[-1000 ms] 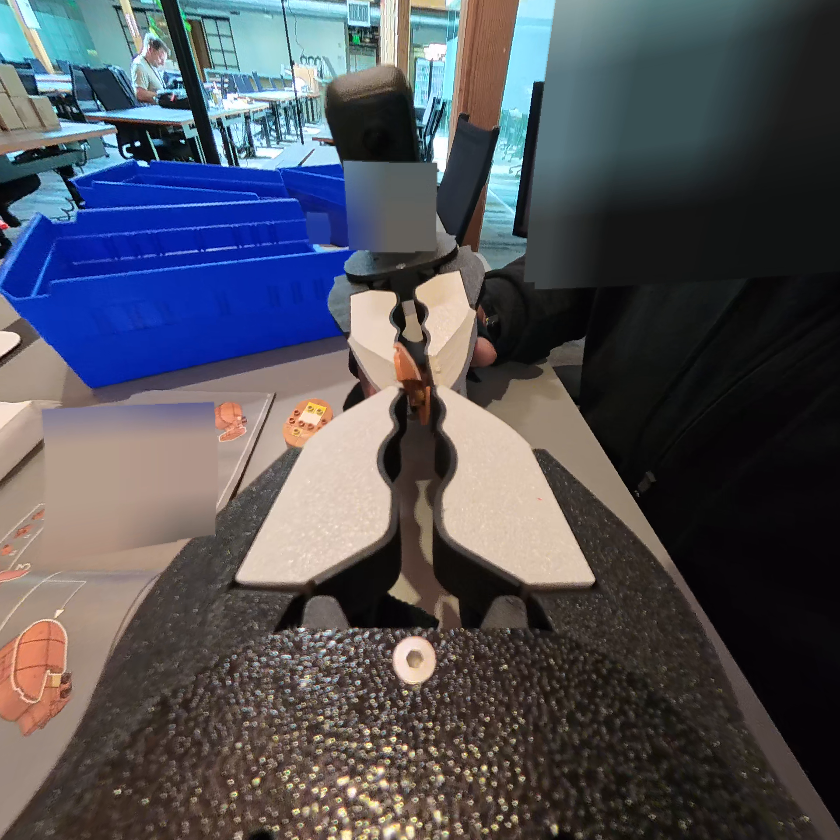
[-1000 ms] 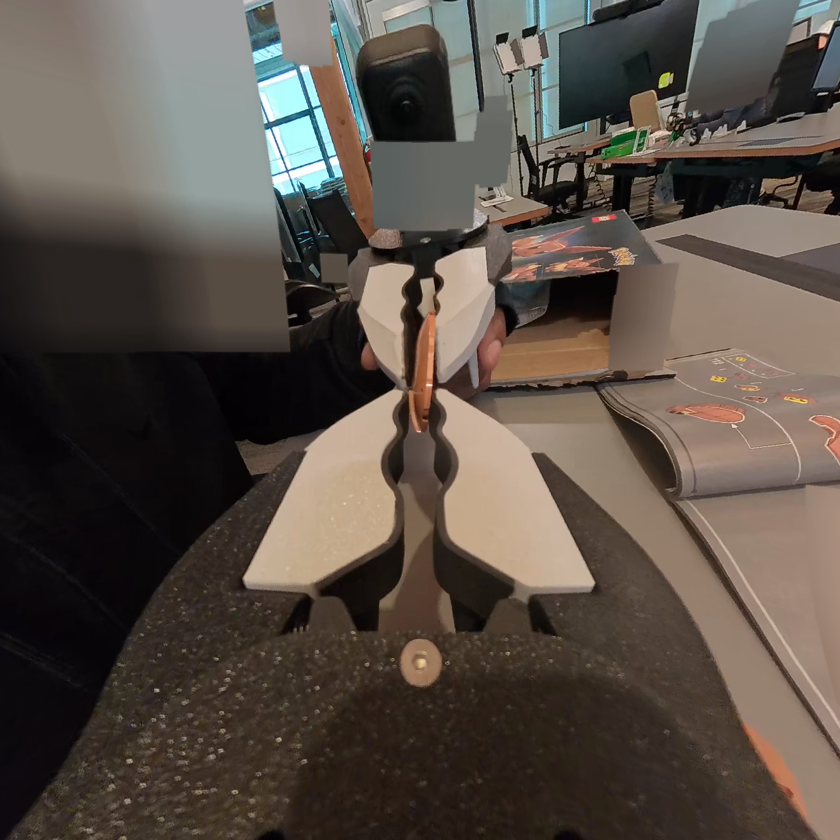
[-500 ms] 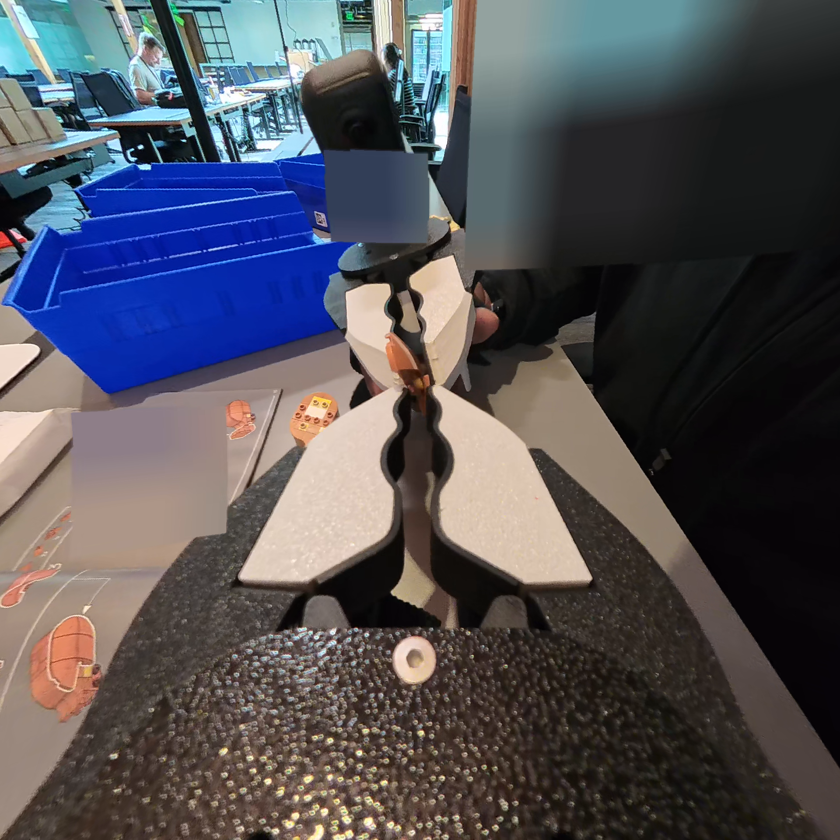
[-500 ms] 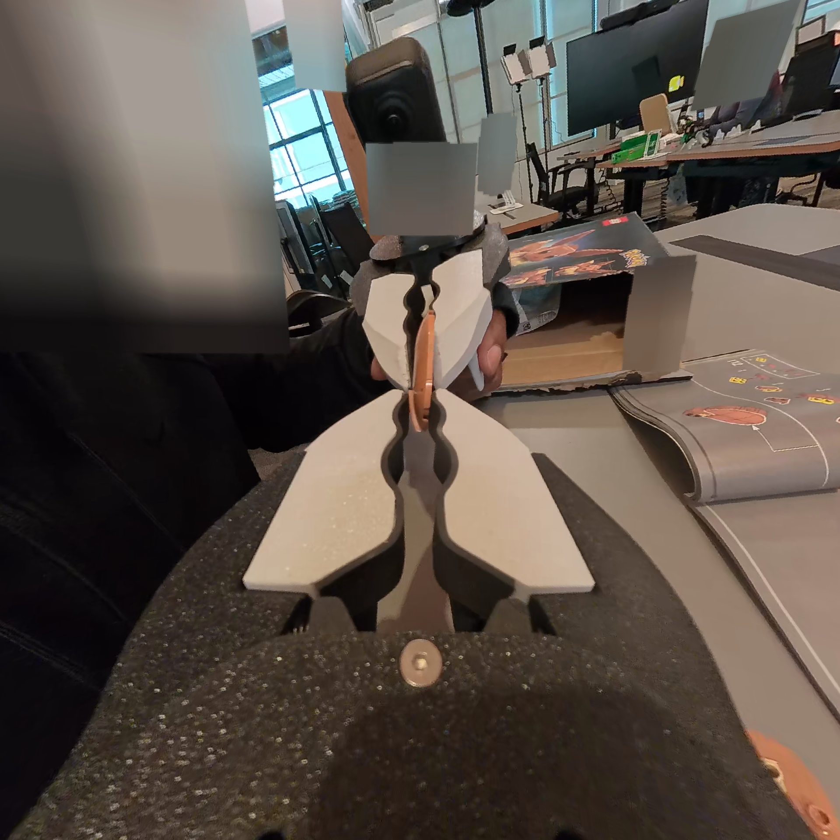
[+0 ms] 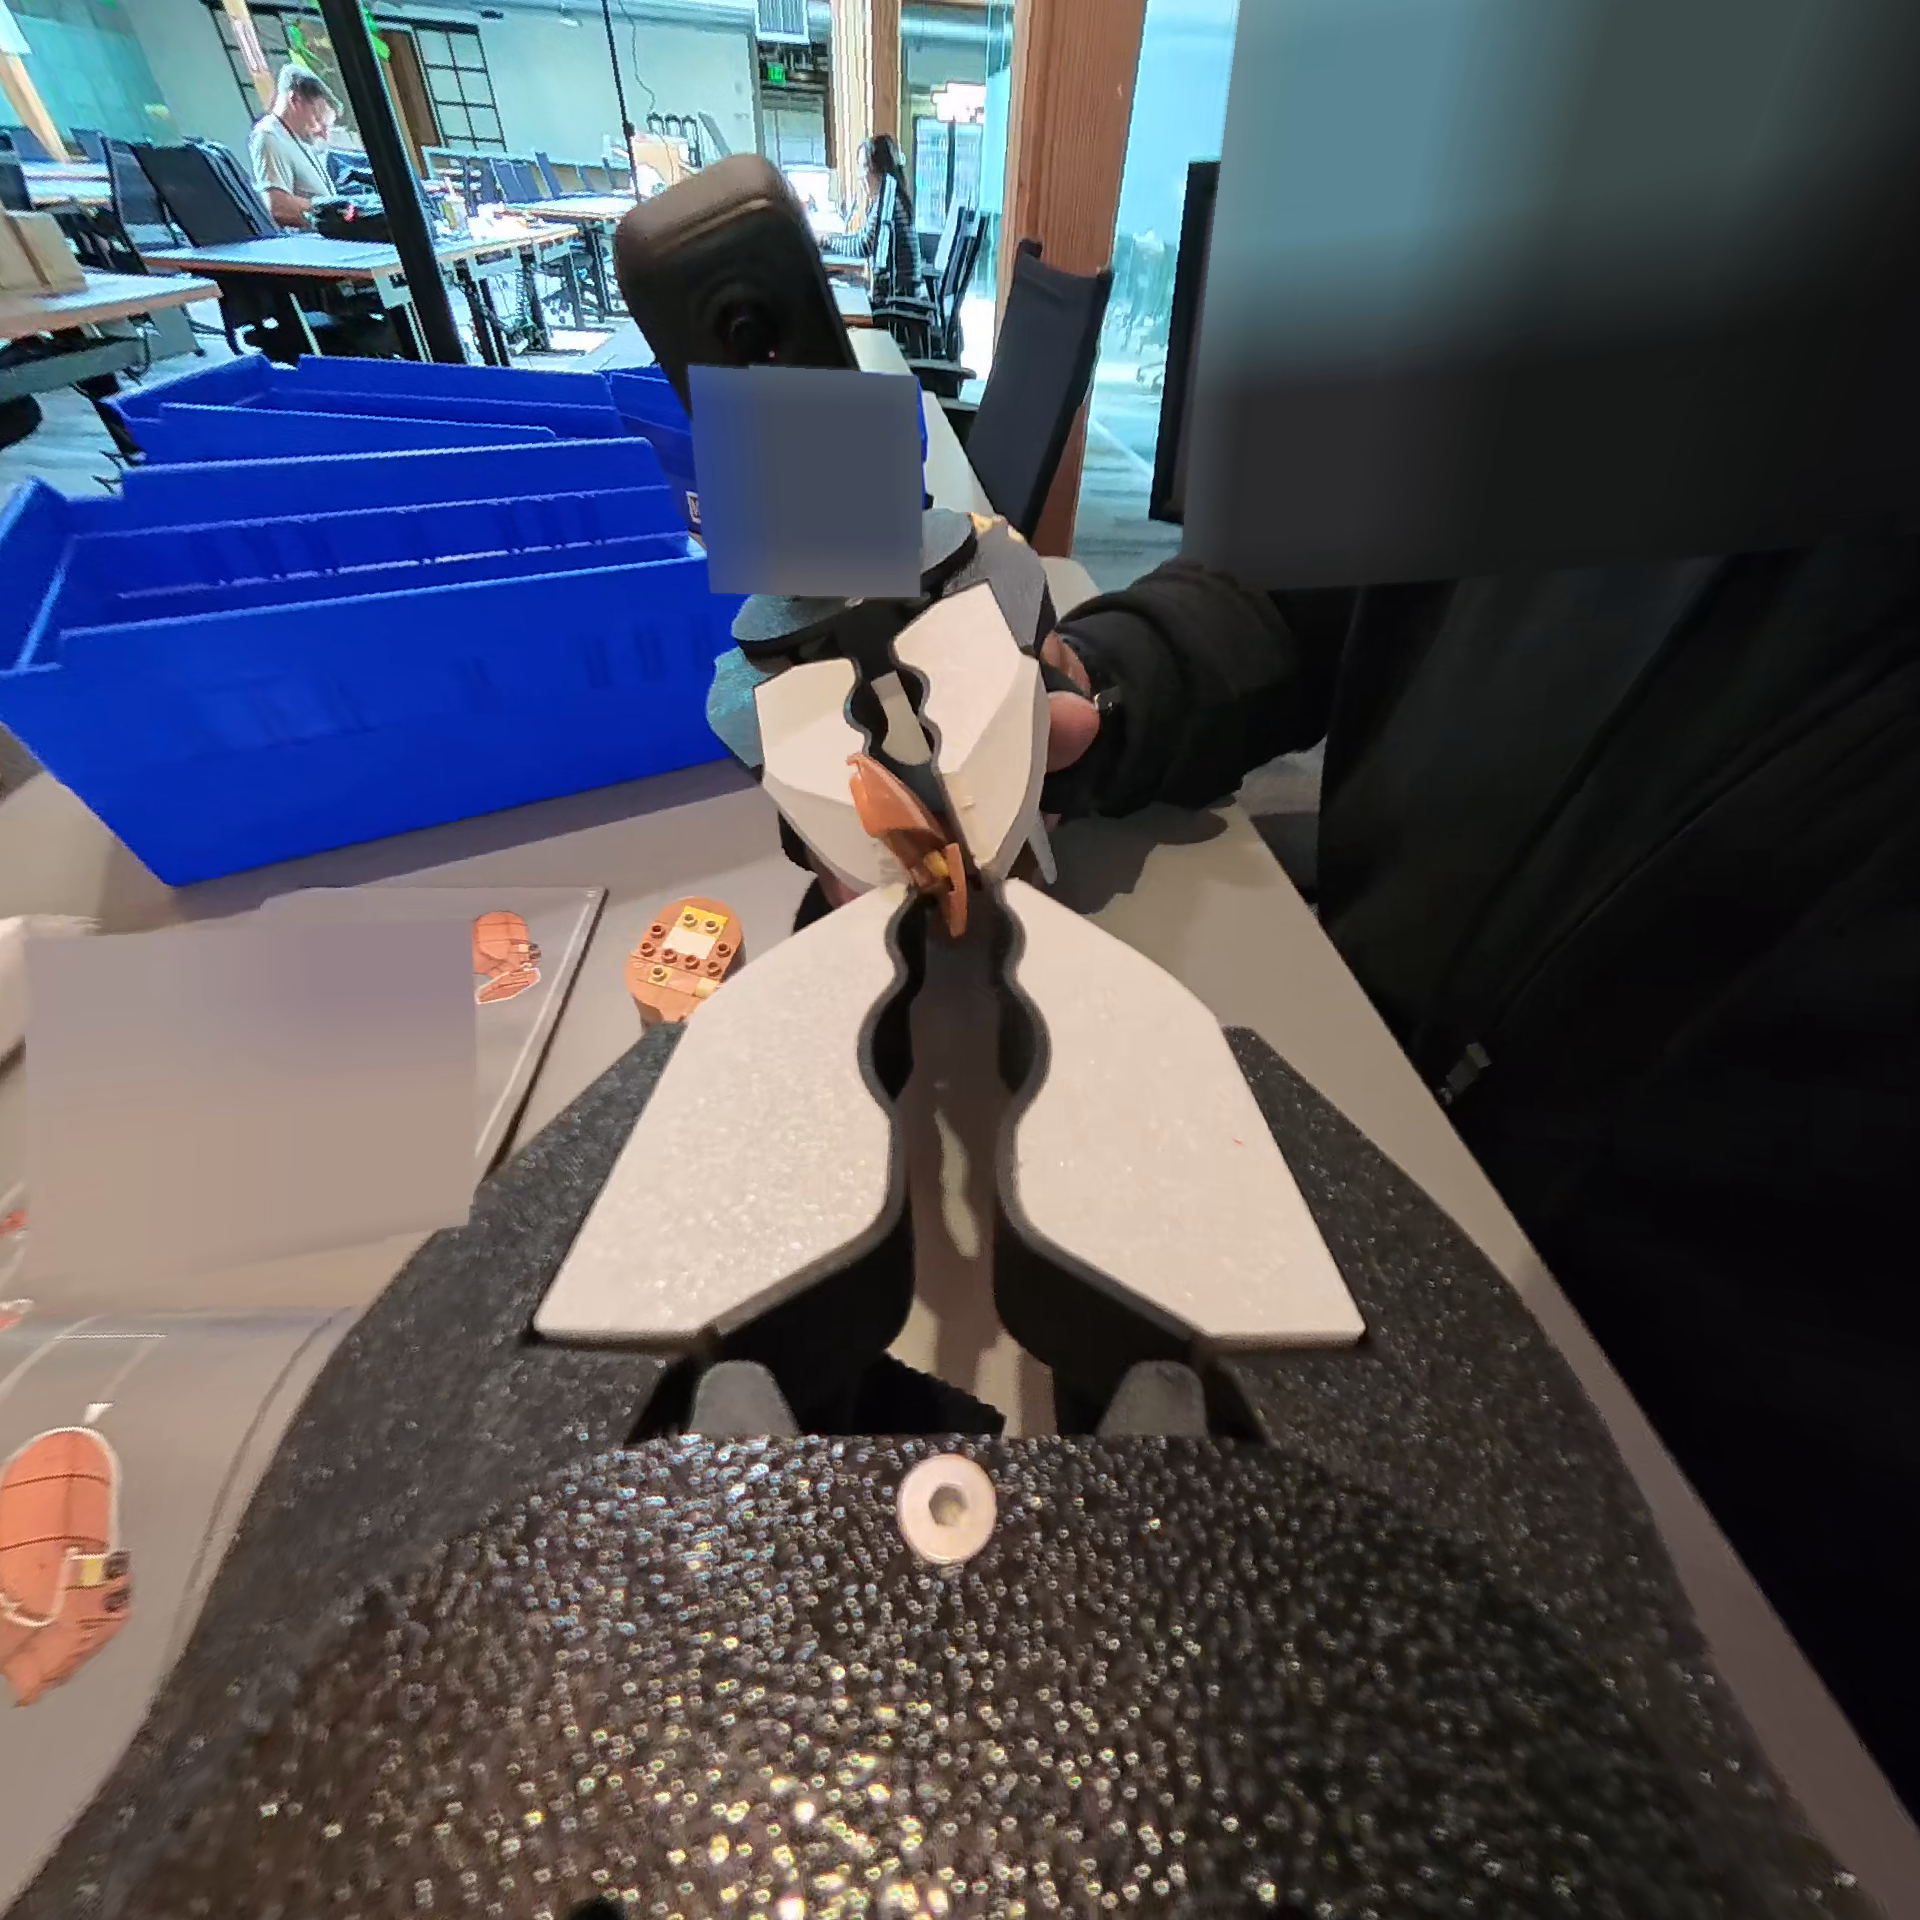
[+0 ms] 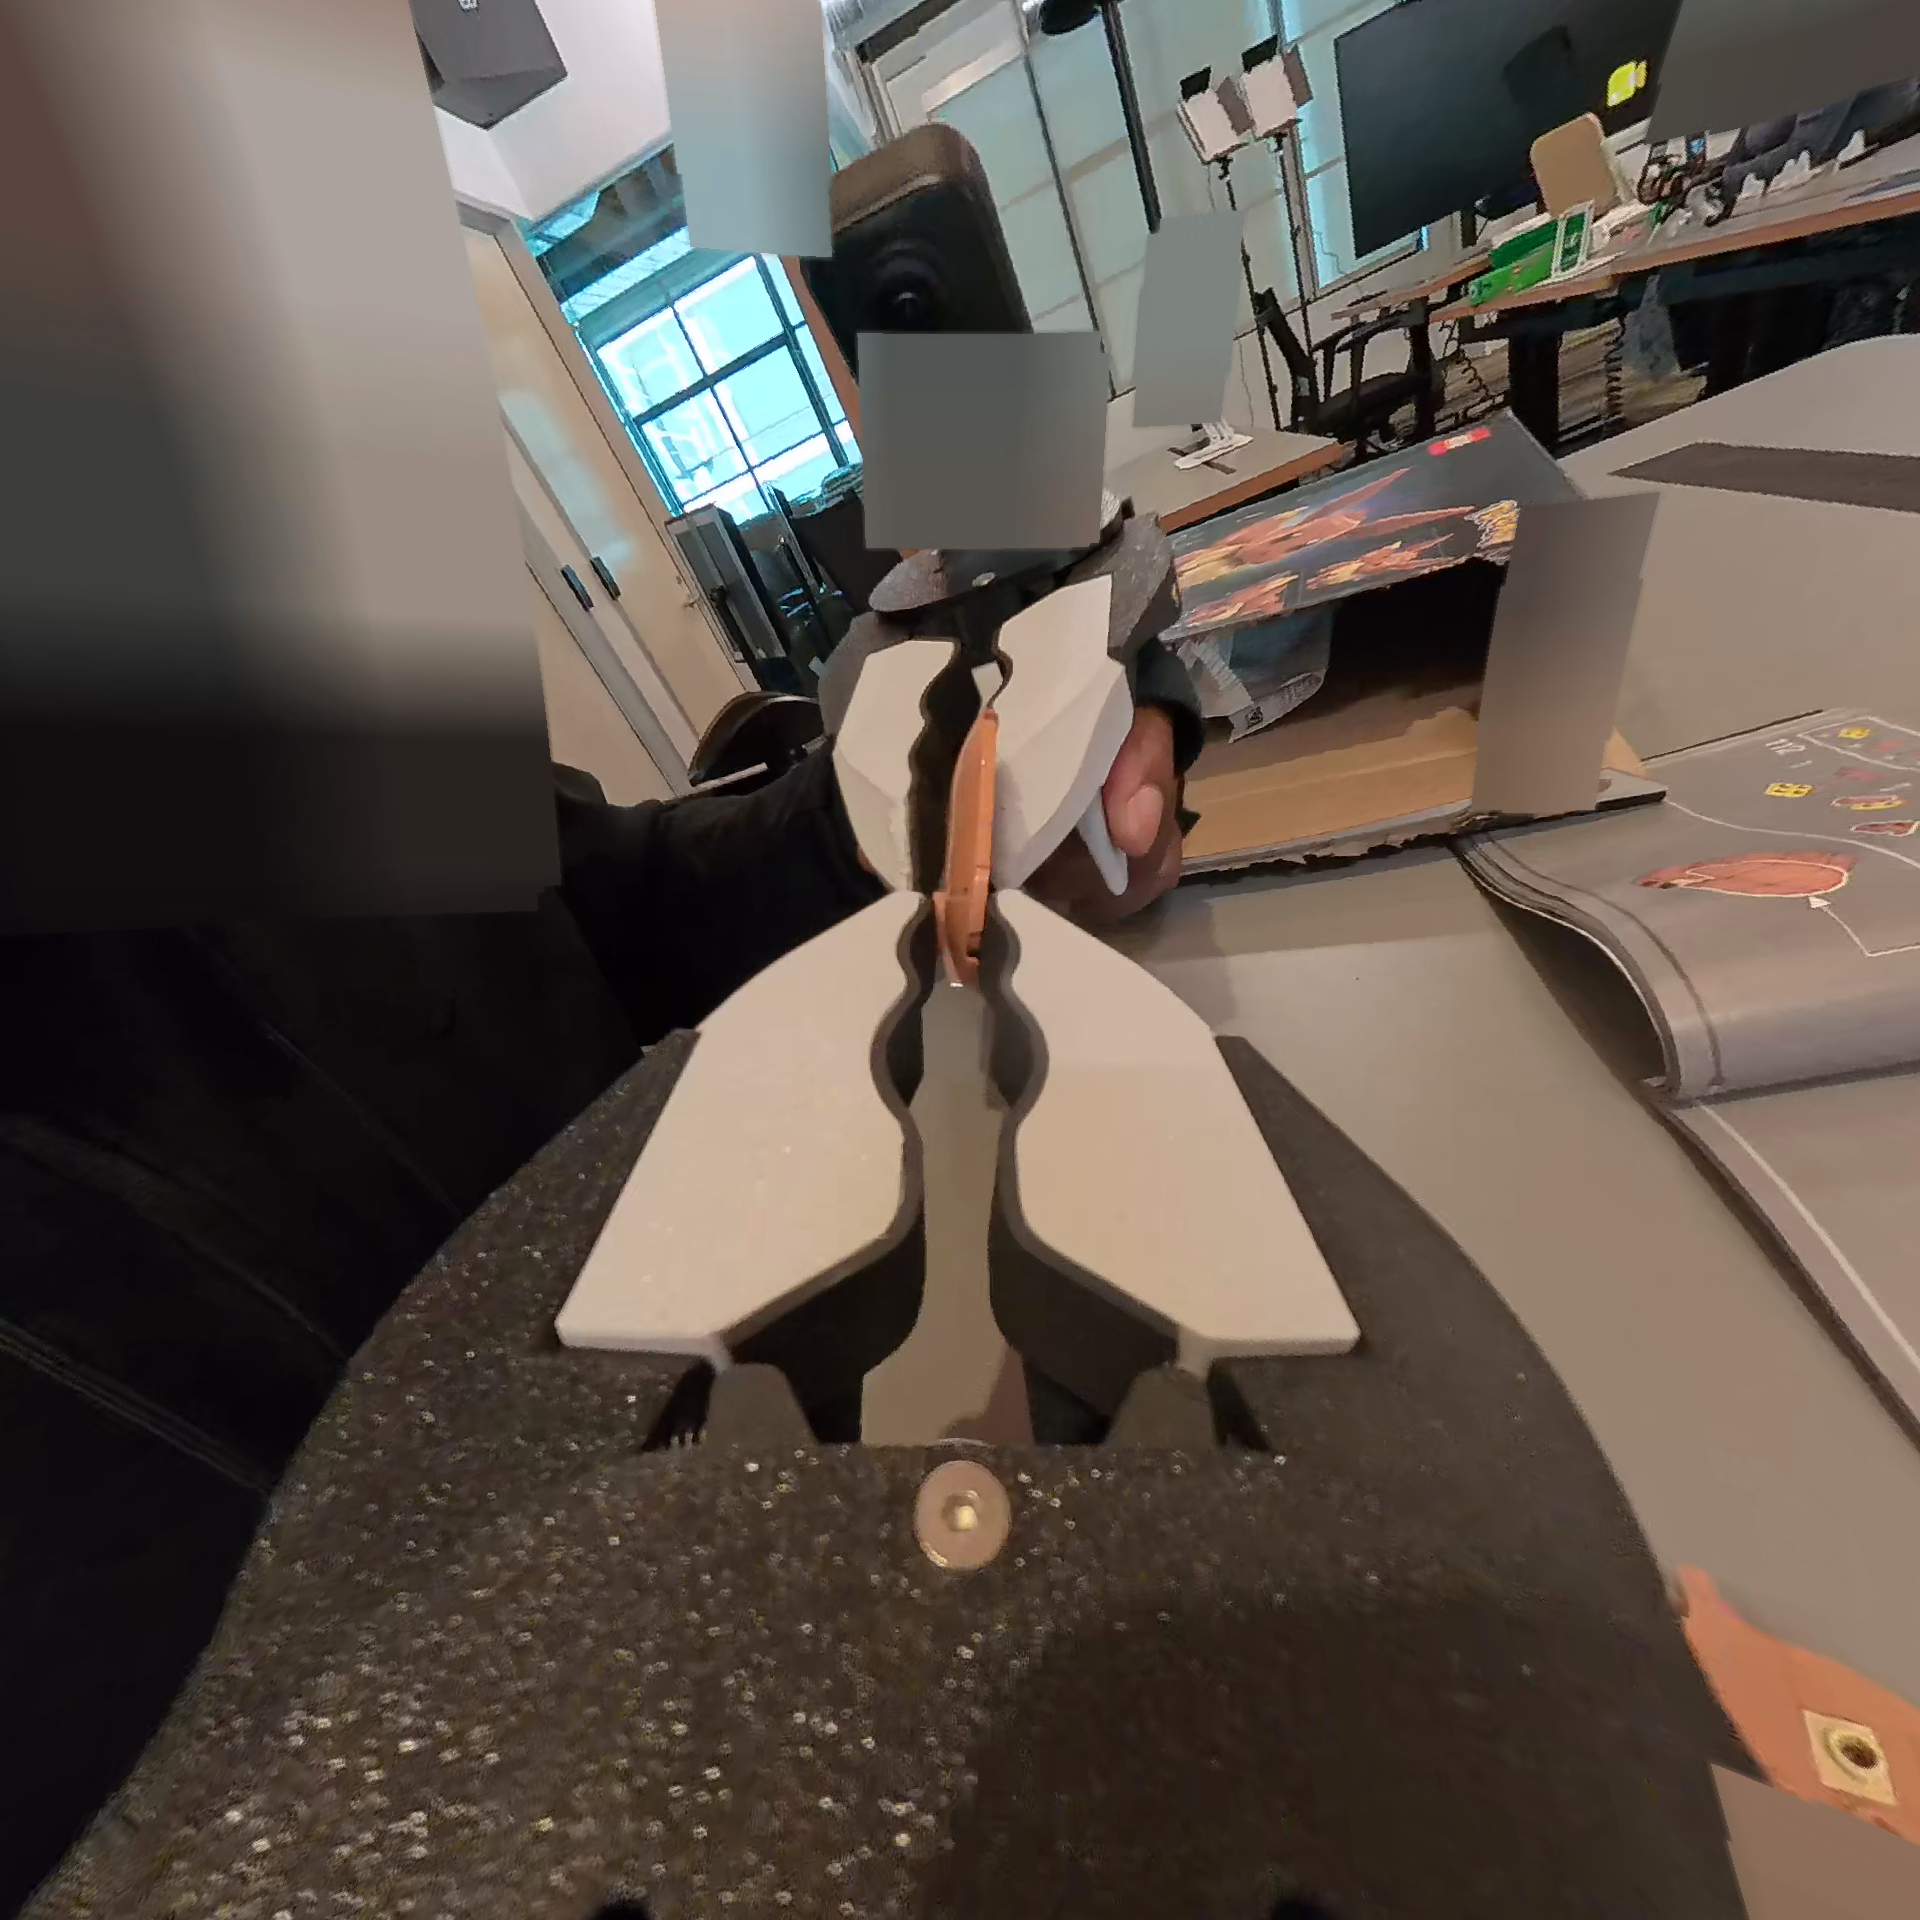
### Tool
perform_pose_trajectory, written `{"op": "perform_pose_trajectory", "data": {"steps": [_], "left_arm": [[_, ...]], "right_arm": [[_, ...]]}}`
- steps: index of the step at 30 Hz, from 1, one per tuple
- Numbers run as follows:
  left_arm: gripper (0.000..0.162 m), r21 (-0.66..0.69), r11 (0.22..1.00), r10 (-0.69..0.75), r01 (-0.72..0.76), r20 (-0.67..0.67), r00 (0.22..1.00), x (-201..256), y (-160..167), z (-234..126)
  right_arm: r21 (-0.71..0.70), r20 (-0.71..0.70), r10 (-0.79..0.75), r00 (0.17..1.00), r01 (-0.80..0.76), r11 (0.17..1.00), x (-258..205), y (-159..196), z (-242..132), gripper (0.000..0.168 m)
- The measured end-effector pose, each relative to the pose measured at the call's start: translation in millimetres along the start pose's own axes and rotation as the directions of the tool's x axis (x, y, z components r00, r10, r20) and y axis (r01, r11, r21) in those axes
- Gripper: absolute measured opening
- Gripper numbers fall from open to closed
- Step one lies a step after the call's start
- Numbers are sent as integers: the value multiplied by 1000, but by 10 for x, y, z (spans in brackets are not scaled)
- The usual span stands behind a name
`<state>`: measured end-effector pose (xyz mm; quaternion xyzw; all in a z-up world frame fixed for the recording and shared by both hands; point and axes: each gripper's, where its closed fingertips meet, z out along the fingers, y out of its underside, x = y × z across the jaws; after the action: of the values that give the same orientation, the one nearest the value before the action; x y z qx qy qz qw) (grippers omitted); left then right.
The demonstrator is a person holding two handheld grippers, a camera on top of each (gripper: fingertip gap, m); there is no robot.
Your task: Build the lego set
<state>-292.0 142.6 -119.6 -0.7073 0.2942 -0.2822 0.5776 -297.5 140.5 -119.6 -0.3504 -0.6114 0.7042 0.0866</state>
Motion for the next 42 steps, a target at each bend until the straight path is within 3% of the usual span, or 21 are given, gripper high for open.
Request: {"op": "perform_pose_trajectory", "data": {"steps": [8,31,42], "left_arm": [[7,44,986,-160,161,-26,987,-69,23,18],[5,43,977,-204,209,-108,973,-8,44,22],[5,58,960,-265,276,-145,953,-21,56,35]], "right_arm": [[-53,12,108,994,-107,993,43,97,25,8],[-82,3,70,998,-70,994,5,111,27,7],[-87,8,123,992,-122,989,12,118,14,7]]}}
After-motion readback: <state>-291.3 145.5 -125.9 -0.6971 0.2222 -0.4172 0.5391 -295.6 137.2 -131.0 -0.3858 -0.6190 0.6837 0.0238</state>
